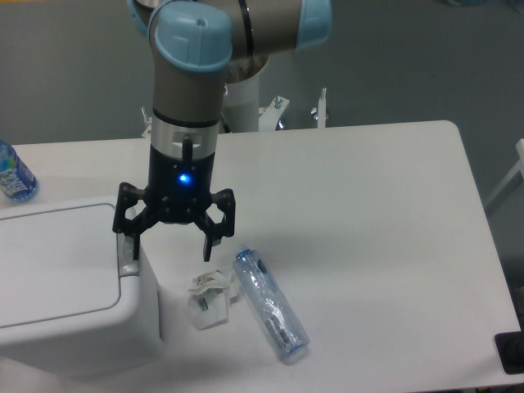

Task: Open the trash can
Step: 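Push the gripper fingers against the lid flap to swing it open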

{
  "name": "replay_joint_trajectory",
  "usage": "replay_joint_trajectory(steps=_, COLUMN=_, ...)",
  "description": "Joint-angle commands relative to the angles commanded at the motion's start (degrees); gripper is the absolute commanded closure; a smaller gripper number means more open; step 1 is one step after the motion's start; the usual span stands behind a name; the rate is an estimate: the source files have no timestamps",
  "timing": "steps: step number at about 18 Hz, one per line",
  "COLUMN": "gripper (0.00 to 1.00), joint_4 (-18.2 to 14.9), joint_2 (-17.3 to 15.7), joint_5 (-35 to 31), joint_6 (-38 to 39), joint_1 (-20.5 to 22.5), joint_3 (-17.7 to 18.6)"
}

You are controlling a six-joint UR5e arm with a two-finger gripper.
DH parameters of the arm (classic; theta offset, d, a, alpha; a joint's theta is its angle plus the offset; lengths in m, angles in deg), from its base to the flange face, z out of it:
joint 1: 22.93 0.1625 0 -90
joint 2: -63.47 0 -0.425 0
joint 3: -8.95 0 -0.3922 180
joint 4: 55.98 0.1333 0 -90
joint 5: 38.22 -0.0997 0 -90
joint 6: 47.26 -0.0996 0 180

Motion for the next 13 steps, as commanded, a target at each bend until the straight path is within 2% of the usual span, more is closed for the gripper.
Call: replay_joint_trajectory(steps=13, gripper=0.0, joint_4=0.0, joint_2=0.3, joint_5=0.0, joint_6=0.0, joint_1=-0.2, joint_3=0.4)
